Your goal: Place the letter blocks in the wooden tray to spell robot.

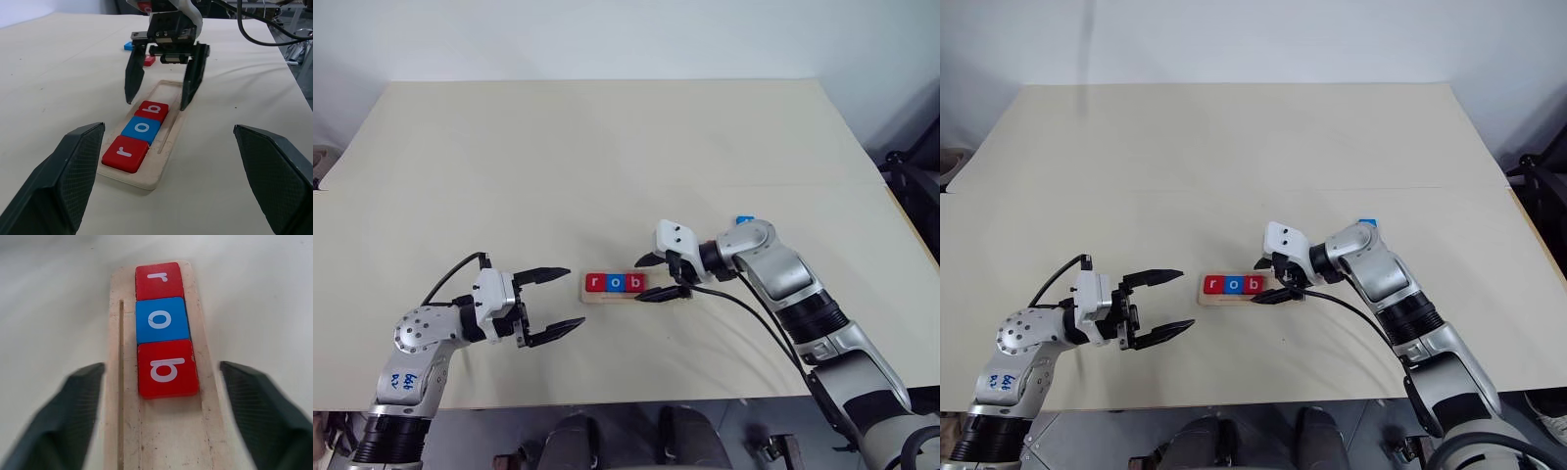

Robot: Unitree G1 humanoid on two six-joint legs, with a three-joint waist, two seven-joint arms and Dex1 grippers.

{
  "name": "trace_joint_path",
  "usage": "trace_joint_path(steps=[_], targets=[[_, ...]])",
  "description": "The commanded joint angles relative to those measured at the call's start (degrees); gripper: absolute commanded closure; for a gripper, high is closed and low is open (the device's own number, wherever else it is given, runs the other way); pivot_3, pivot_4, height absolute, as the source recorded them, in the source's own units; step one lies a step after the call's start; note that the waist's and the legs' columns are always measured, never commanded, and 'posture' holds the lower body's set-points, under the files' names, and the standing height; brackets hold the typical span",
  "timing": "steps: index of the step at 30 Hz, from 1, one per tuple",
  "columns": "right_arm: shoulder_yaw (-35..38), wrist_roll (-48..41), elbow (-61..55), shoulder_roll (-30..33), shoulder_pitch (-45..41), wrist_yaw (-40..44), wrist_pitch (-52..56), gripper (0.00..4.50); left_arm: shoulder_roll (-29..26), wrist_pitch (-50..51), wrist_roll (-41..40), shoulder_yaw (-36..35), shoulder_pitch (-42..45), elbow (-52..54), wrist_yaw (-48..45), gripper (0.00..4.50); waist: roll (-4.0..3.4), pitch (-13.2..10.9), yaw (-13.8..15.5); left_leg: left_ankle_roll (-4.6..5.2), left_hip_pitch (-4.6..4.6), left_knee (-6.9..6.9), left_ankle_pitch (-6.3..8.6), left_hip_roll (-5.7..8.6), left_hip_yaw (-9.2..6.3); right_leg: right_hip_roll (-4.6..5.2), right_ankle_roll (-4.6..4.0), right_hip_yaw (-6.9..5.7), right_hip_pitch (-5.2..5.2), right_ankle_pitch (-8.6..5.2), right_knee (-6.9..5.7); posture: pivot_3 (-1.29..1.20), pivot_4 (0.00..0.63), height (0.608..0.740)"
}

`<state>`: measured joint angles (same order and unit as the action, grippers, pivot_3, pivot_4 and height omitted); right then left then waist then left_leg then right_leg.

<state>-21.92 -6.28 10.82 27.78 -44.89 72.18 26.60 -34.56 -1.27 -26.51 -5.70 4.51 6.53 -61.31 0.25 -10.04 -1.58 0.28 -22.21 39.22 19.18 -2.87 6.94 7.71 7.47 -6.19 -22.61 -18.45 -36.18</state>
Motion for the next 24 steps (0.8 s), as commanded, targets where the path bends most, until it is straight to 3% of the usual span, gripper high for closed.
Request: trace_joint_path(steps=[1, 6, 12, 16, 24], targets=[[3.69, -2.97, -4.77, 2.96, -1.05, 2.19, 0.71, 0.07, 0.04, -0.61, -0.52, -0.54, 0.23, 2.31, 0.18, 0.00, 0.00, 0.00, 0.09, 0.00, -0.01, 0.00, 0.00, 0.00, 0.00, 0.01, 0.00, 0.00, 0.00, 0.00, 0.00, 0.00, 0.150, 0.740], [9.67, -6.19, -9.17, 8.05, 4.51, 1.62, 0.49, 0.07, 0.16, -0.74, -0.44, -0.31, 0.95, 1.66, -0.02, 0.00, 0.01, 0.00, 0.30, 0.00, -0.02, 0.00, 0.00, 0.01, -0.02, 0.02, 0.00, -0.05, 0.02, 0.00, 0.03, 0.00, 0.150, 0.740], [25.36, -11.63, -14.72, 12.20, 18.64, -5.59, -0.39, 0.07, 0.38, -0.30, -0.70, 0.01, 2.25, -0.24, -0.82, 0.00, 0.02, 0.00, 1.27, 0.02, -0.03, -0.02, 0.01, 0.04, 0.02, 0.03, 0.02, -0.05, 0.06, 0.01, 0.13, 0.00, 0.150, 0.740], [39.10, -13.09, -19.05, 11.17, 31.99, -13.48, -6.00, 0.07, 1.20, 1.70, -1.20, 0.10, 5.47, -3.54, -0.44, 0.00, 0.02, 0.01, 1.86, 0.00, 0.01, -0.02, 0.00, 0.01, 0.08, -0.03, 0.02, -0.05, 0.07, 0.01, 0.08, 0.00, 0.150, 0.740], [53.32, -14.08, -25.11, 3.14, 59.24, -18.79, -22.36, 0.07, 2.55, 2.55, -0.50, 1.17, 10.61, -9.31, -1.90, 0.00, 0.03, 0.03, 2.89, -0.01, 0.02, -0.06, 0.00, 0.03, 0.36, -0.10, 0.03, -0.07, 0.13, 0.02, 0.16, 0.00, 0.150, 0.740]])
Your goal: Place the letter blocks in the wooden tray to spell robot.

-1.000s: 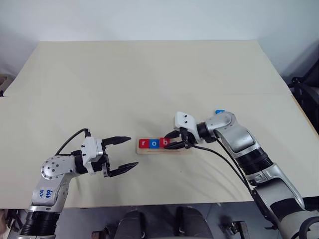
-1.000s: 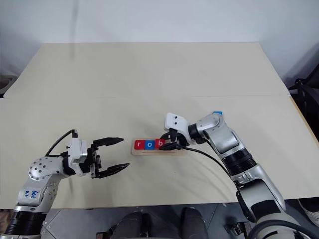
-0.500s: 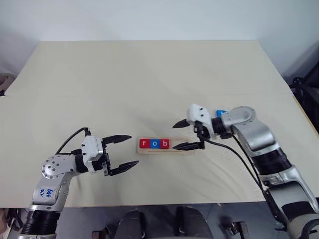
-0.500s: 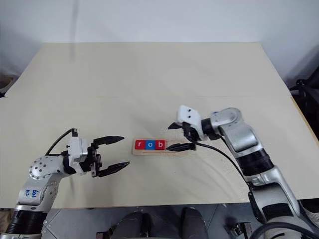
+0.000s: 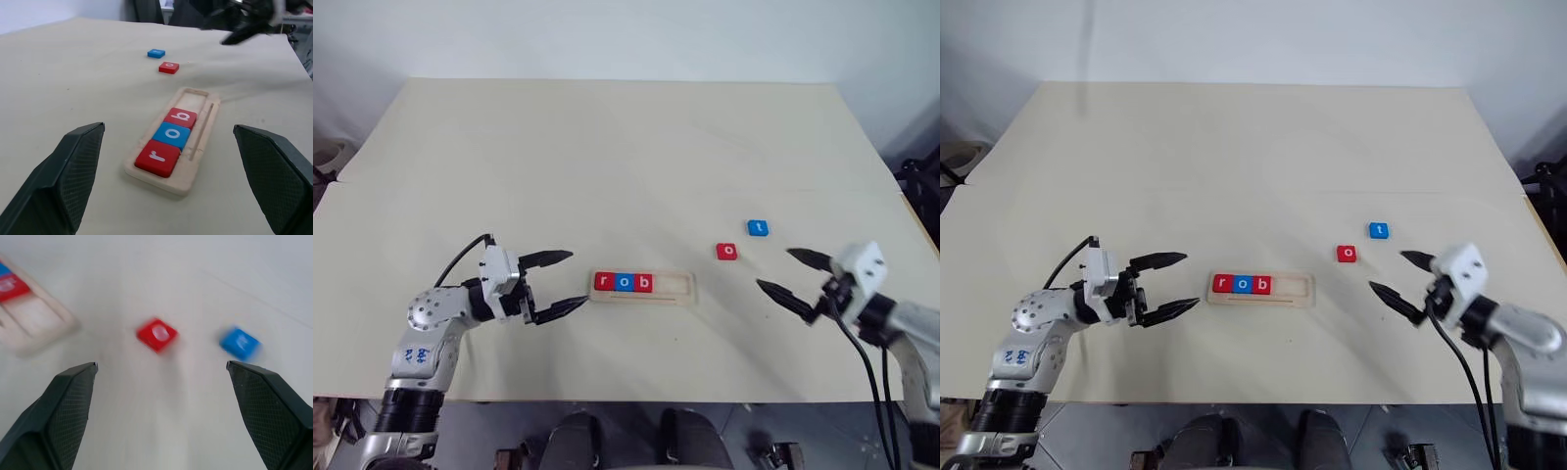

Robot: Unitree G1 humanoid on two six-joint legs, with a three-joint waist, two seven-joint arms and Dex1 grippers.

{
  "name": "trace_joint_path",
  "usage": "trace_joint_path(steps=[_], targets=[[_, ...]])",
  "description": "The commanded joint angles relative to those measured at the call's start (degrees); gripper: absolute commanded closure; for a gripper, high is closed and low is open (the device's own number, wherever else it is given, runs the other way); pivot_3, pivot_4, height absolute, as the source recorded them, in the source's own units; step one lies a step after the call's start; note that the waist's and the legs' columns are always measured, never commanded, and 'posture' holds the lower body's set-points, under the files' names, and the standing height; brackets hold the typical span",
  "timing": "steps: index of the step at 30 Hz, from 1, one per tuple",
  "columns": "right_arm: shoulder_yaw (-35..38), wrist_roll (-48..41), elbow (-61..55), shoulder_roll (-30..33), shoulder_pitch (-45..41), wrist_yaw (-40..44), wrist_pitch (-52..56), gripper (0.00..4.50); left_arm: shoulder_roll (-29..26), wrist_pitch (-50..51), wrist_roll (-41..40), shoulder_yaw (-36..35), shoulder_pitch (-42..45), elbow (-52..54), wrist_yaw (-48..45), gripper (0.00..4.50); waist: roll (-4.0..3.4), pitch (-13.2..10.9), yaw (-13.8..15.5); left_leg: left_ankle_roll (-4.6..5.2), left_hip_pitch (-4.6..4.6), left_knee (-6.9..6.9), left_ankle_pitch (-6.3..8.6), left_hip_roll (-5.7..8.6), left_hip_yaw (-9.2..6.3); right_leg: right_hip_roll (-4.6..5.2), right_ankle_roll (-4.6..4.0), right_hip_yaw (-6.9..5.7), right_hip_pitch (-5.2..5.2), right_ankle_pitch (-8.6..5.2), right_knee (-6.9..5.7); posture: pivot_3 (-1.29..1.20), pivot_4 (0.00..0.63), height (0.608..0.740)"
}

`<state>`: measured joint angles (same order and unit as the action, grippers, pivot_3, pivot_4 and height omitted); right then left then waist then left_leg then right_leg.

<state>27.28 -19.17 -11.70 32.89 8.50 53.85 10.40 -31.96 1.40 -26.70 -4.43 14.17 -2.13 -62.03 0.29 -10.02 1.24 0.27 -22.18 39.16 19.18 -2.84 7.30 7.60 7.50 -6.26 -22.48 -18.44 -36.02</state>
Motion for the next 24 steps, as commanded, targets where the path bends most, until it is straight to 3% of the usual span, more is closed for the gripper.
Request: trace_joint_path(steps=[1, 6, 11, 19, 24], targets=[[4.63, -1.38, -2.81, -2.62, 8.14, -0.47, -7.77, 0.07, -0.09, -0.18, -0.25, 0.05, 1.22, -1.02, -1.59, 0.00, -0.01, 0.00, 0.07, 0.00, 0.00, 0.00, 0.00, 0.01, 0.02, 0.01, 0.00, 0.00, 0.00, 0.00, 0.00, 0.00, 0.150, 0.740], [4.67, -2.54, -3.51, -4.29, 12.03, -2.89, -10.85, 0.07, -0.05, -1.22, -0.30, 0.26, 3.16, -3.51, -4.41, 0.00, 0.00, 0.01, -1.18, 0.02, 0.23, 0.01, 0.00, 0.00, 0.18, 0.01, -0.01, 0.28, 0.02, 0.00, 0.03, 0.00, 0.150, 0.740], [1.25, -2.63, -3.48, 0.05, 8.91, -3.94, -4.93, 0.07, 0.19, -2.16, 0.07, 0.63, 4.45, -4.33, -5.70, 0.00, -0.04, 0.03, -1.49, 0.01, 0.26, -0.02, -0.01, -0.03, -0.18, 0.00, -0.05, 0.31, 0.00, -0.02, -0.07, 0.00, 0.150, 0.740], [-6.71, -5.37, -1.31, 6.37, -13.03, -14.59, 22.07, 0.07, 0.45, -2.62, 0.31, 0.36, 2.78, -1.42, -4.24, 0.00, -0.04, 0.03, -1.35, 0.01, 0.23, 0.02, -0.01, -0.02, -0.28, 0.04, -0.07, 0.28, -0.04, -0.01, -0.26, 0.00, 0.150, 0.740], [-13.50, -2.77, 2.94, 6.42, -23.39, -17.65, 29.03, 0.07, 0.75, -2.75, 0.53, 0.28, 0.89, 0.81, -2.61, 0.00, -0.04, 0.03, -1.13, 0.02, 0.08, 0.05, -0.01, 0.01, -0.32, 0.08, -0.05, 0.18, -0.07, -0.01, -0.18, 0.00, 0.150, 0.740]])
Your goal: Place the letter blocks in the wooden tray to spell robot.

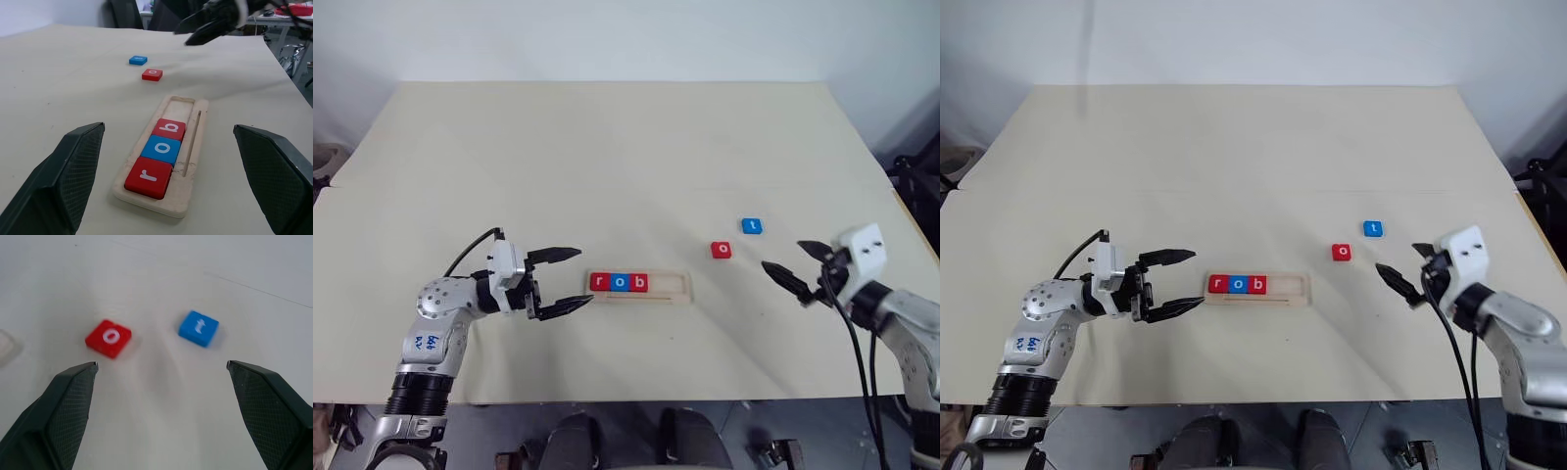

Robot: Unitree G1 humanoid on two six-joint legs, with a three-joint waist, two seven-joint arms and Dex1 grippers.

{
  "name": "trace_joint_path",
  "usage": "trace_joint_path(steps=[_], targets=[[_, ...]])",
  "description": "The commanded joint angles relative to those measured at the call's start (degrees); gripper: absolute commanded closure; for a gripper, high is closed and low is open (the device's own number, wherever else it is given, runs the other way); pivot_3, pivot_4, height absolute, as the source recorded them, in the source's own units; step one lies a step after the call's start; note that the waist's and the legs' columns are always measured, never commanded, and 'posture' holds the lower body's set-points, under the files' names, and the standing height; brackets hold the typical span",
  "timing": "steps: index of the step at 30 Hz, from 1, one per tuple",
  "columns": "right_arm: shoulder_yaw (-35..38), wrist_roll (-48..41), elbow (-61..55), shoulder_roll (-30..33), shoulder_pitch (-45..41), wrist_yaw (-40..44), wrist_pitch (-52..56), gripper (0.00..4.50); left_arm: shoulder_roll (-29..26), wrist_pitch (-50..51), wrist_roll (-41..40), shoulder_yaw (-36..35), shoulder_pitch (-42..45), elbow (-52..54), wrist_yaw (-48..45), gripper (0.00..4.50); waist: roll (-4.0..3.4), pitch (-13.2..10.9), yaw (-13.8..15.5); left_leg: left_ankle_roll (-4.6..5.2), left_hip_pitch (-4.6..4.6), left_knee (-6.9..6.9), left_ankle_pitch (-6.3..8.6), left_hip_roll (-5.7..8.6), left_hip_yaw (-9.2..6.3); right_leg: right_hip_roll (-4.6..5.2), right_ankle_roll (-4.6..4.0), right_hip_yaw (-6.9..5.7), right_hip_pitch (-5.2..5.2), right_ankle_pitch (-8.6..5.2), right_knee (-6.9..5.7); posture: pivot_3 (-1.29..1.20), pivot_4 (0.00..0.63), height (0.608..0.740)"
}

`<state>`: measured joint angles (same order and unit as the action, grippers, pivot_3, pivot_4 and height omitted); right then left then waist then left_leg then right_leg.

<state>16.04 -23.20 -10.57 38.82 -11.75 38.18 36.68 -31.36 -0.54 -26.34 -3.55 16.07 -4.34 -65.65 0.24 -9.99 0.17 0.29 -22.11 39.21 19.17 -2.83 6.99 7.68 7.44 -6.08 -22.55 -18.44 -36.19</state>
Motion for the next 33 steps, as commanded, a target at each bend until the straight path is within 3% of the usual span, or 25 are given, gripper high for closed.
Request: trace_joint_path(steps=[1, 6, 20, 28, 33], targets=[[-3.28, 1.72, 2.67, 0.29, -4.52, -2.56, 3.60, 0.07, 0.14, -0.61, 0.10, -0.48, -1.46, 3.62, 1.19, 0.00, 0.00, 0.00, -0.08, 0.00, 0.00, 0.01, 0.00, 0.00, 0.00, 0.00, 0.01, 0.01, -0.01, 0.00, 0.01, 0.00, 0.150, 0.740], [-6.36, 3.75, 5.49, -0.49, -8.21, -4.34, 3.24, 0.07, 0.20, -0.50, -0.01, -0.39, -2.47, 5.37, 2.32, 0.00, 0.00, 0.00, -0.16, 0.01, -0.07, 0.00, 0.00, 0.00, 0.03, 0.00, 0.02, -0.06, -0.01, 0.01, 0.06, 0.00, 0.150, 0.740], [-6.49, 1.99, 2.21, -2.73, -10.95, -6.39, 8.22, 0.07, 0.24, -0.45, -0.17, -0.22, -3.01, 6.44, 3.63, 0.00, 0.00, 0.00, -0.27, 0.01, -0.08, 0.00, 0.00, -0.01, 0.05, -0.02, 0.02, -0.06, -0.01, 0.01, 0.07, 0.00, 0.150, 0.740], [-5.71, 2.02, -6.96, -12.49, -13.88, -20.76, 23.92, 0.07, -0.47, -0.13, -0.33, -0.62, -3.17, 6.67, 3.46, 0.00, 0.00, 0.00, -0.36, 0.00, -0.09, -0.02, -0.01, -0.04, 0.00, -0.03, 0.01, -0.05, -0.08, 0.01, 0.00, 0.00, 0.150, 0.740], [-6.66, 4.38, -9.47, -18.71, -13.20, -28.21, 26.50, 0.07, -0.77, 0.12, -0.43, -0.71, -3.39, 7.00, 3.53, 0.00, 0.00, 0.00, -0.29, 0.00, -0.13, -0.02, 0.00, -0.01, 0.02, 0.00, 0.01, -0.04, -0.09, 0.01, 0.02, 0.00, 0.150, 0.740]])
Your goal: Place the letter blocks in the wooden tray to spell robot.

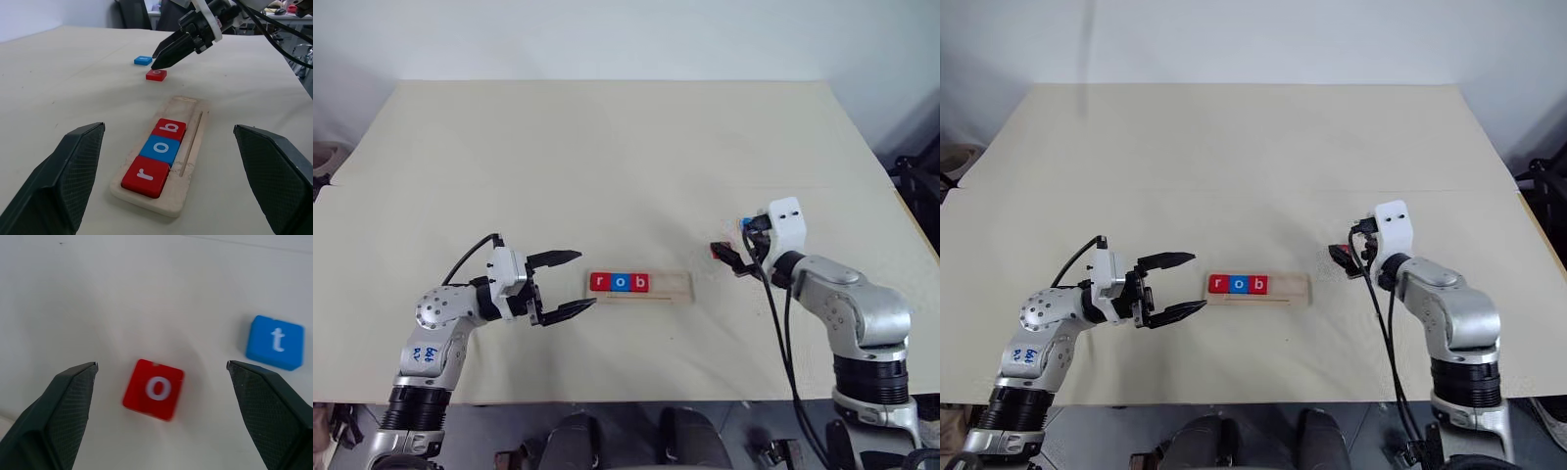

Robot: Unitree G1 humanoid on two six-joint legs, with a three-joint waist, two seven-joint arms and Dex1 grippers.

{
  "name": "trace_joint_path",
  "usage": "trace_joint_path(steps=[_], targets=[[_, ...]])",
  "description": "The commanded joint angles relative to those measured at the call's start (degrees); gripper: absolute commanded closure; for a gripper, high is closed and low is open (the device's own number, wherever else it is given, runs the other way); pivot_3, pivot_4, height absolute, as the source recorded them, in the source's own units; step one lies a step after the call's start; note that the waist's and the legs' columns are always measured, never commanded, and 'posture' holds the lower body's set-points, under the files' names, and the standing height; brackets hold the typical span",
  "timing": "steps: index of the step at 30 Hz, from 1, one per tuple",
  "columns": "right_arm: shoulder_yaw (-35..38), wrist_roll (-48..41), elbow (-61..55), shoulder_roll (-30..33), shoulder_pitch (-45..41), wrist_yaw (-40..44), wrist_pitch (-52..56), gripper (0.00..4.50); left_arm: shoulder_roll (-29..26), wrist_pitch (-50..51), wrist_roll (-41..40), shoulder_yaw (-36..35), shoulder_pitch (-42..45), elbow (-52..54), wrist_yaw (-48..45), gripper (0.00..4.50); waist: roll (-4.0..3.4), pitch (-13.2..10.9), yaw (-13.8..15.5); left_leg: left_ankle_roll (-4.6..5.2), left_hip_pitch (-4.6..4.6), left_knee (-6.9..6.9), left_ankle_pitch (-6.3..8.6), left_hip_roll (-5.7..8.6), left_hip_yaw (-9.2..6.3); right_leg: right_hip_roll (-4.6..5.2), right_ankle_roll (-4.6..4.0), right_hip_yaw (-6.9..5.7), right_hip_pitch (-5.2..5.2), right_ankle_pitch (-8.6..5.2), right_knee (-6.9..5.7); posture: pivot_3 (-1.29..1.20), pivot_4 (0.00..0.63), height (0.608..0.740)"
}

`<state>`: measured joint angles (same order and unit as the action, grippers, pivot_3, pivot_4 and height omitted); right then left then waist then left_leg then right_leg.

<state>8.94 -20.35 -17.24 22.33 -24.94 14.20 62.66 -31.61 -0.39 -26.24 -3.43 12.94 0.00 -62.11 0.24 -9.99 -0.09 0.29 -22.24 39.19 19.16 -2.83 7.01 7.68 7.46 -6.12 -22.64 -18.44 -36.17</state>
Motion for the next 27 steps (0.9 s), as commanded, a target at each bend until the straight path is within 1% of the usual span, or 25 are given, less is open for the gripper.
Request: trace_joint_path(steps=[1, 3, 6, 10, 12, 13, 19, 23, 27], targets=[[-0.16, 2.66, -2.50, -3.35, 0.38, -5.90, 0.07, 0.07, -0.56, 0.04, -0.55, -0.81, -0.31, 2.80, 0.02, 0.00, 0.00, 0.00, -0.11, 0.00, 0.00, 0.00, 0.00, 0.00, 0.00, 0.00, 0.00, 0.00, 0.00, 0.00, -0.01, 0.00, 0.150, 0.740], [-0.85, 3.73, -2.08, -5.13, 0.88, -7.70, -0.57, 0.07, -0.55, 0.24, -0.58, -0.74, -0.31, 3.11, 0.10, 0.00, 0.00, 0.00, -0.13, 0.00, 0.00, -0.02, 0.00, -0.01, 0.00, -0.01, 0.00, 0.00, -0.02, 0.00, -0.01, 0.00, 0.150, 0.740], [-1.32, 4.33, -2.29, -6.88, 1.22, -9.21, 0.20, 0.68, -0.53, 0.51, -0.59, -0.78, -0.19, 3.43, 0.22, 0.00, -0.01, 0.00, -0.25, 0.00, -0.04, -0.02, 0.00, -0.01, 0.01, -0.01, 0.00, 0.01, -0.06, 0.00, -0.01, 0.00, 0.150, 0.740], [-1.71, 4.37, -3.51, -7.57, 1.69, -9.53, 1.32, 1.98, -0.70, 0.68, -0.62, -1.18, -0.02, 3.49, 0.33, 0.00, -0.01, 0.01, -0.31, 0.00, -0.04, -0.03, 0.00, -0.02, 0.01, -0.04, 0.00, 0.00, -0.06, 0.00, -0.01, 0.00, 0.150, 0.740], [-1.63, 4.40, -4.19, -7.67, 1.74, -9.60, 1.58, 2.73, -0.69, 0.70, -0.61, -1.26, -0.08, 3.48, 0.38, 0.00, -0.01, 0.01, -0.34, 0.00, -0.04, -0.03, 0.00, -0.02, 0.01, -0.04, 0.00, 0.01, -0.06, 0.00, -0.01, 0.00, 0.150, 0.740], [-1.33, 4.35, -4.74, -7.57, 1.79, -9.58, 1.75, 3.01, -0.64, 0.66, -0.58, -1.23, -0.15, 3.49, 0.41, 0.00, -0.01, 0.01, -0.34, 0.00, -0.04, -0.03, 0.00, -0.02, 0.00, -0.04, 0.00, 0.00, -0.07, 0.00, -0.01, 0.00, 0.150, 0.740], [2.15, 3.51, -11.75, -5.67, 4.10, -9.32, 6.77, 3.05, 0.15, 0.52, -0.57, -0.31, 0.38, 2.25, -0.09, 0.00, -0.01, 0.00, -0.12, 0.00, -0.05, -0.04, 0.00, -0.02, -0.02, -0.03, 0.00, 0.01, -0.08, 0.00, 0.00, 0.00, 0.150, 0.740], [4.76, 1.69, -22.46, -5.68, 10.06, -8.63, 14.32, 3.05, 1.00, 0.59, -0.51, 0.98, 2.14, 0.30, -1.55, 0.00, -0.01, 0.01, 0.03, 0.01, -0.10, -0.05, 0.00, -0.01, -0.03, -0.02, 0.00, -0.03, -0.08, 0.00, 0.05, 0.00, 0.150, 0.740], [5.33, 0.39, -29.52, -7.63, 15.64, -8.13, 19.71, 3.05, 1.48, 0.60, -0.39, 1.75, 3.57, -1.40, -2.98, 0.00, -0.01, 0.01, -0.16, 0.01, -0.09, -0.07, 0.00, -0.01, -0.04, -0.05, 0.00, -0.02, -0.08, 0.00, 0.06, 0.00, 0.150, 0.740]])
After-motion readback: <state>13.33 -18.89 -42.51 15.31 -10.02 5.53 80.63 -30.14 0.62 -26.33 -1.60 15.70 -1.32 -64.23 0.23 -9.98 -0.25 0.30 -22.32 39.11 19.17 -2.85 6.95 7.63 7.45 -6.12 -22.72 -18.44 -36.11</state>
